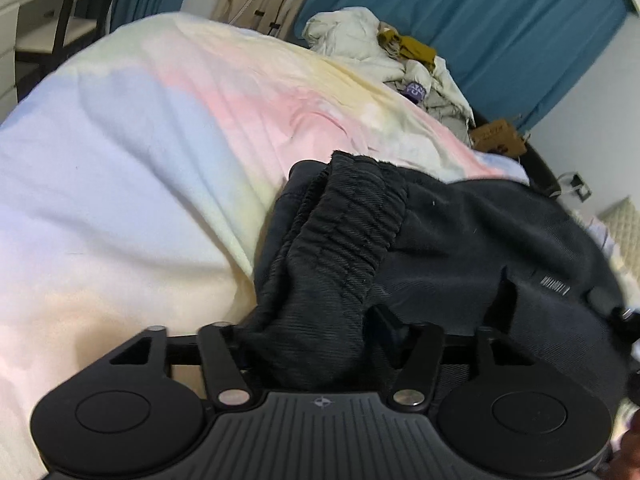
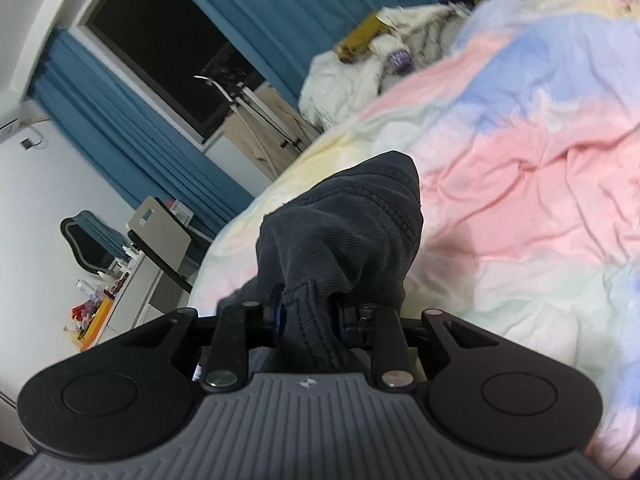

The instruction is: Fold clothes

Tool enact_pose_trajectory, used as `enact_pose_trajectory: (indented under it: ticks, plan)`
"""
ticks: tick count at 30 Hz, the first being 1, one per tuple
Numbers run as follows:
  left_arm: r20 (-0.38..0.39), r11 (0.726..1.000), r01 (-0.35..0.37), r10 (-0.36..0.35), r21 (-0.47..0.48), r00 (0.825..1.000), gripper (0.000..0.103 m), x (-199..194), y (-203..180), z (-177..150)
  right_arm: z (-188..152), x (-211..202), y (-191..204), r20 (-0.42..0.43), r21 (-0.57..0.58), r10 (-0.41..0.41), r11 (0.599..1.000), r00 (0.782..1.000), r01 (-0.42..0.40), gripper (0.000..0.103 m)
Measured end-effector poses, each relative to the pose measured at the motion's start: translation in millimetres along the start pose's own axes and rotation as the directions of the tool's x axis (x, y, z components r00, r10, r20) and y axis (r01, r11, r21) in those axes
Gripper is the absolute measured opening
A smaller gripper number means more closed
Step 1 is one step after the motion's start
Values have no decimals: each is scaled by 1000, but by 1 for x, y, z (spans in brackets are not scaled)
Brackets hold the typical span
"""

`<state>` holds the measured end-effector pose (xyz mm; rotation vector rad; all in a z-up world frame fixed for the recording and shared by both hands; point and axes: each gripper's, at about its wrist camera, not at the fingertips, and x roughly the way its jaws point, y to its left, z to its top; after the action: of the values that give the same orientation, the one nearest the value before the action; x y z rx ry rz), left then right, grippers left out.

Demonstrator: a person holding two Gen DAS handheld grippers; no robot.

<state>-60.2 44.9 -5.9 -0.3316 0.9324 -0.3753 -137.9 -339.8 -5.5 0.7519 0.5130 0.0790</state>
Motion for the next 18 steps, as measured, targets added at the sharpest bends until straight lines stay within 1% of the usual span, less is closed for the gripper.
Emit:
enact_pose_trajectory:
  ticks: [2,4,6,7,8,9,11,15,18]
  plan:
    - [-9,1000,-2,2,22,1000,81,3,-5,-6,2,-9,0,11,-1,3,1000,1000,-3,24]
    - [-9,999,4,-4,35,1000,81,6,-8,-11,7,-17,-2,23,-4,1,1000,1000,-1,22]
    - [14,999,29,-29,25,999,84,8,-8,-14,11,-26,-5,43,-18,-16,1000,999,17,19]
    - [29,999,42,-43,33,999,90,9,-9,-14,14,-30,-7,53,-26,-25,999,998,27,17]
    - [47,997,55,-57,50,997,96,10,-10,-14,16,-34,-8,64,-34,-34,999,997,37,10]
    - [61,996,58,-62,66,996,103,12,-12,-14,19,-38,-9,74,-46,-44,998,996,48,6]
    - [70,994,51,-57,96,996,103,16,-15,-15,25,-41,-11,84,-67,-60,996,995,66,0]
    - [-6,995,33,-33,97,999,103,38,-12,-17,33,-36,-13,72,-92,-81,992,994,87,0]
    - [-23,993,16,-14,114,1000,102,49,-12,-15,39,-32,-15,63,-111,-97,989,993,103,1]
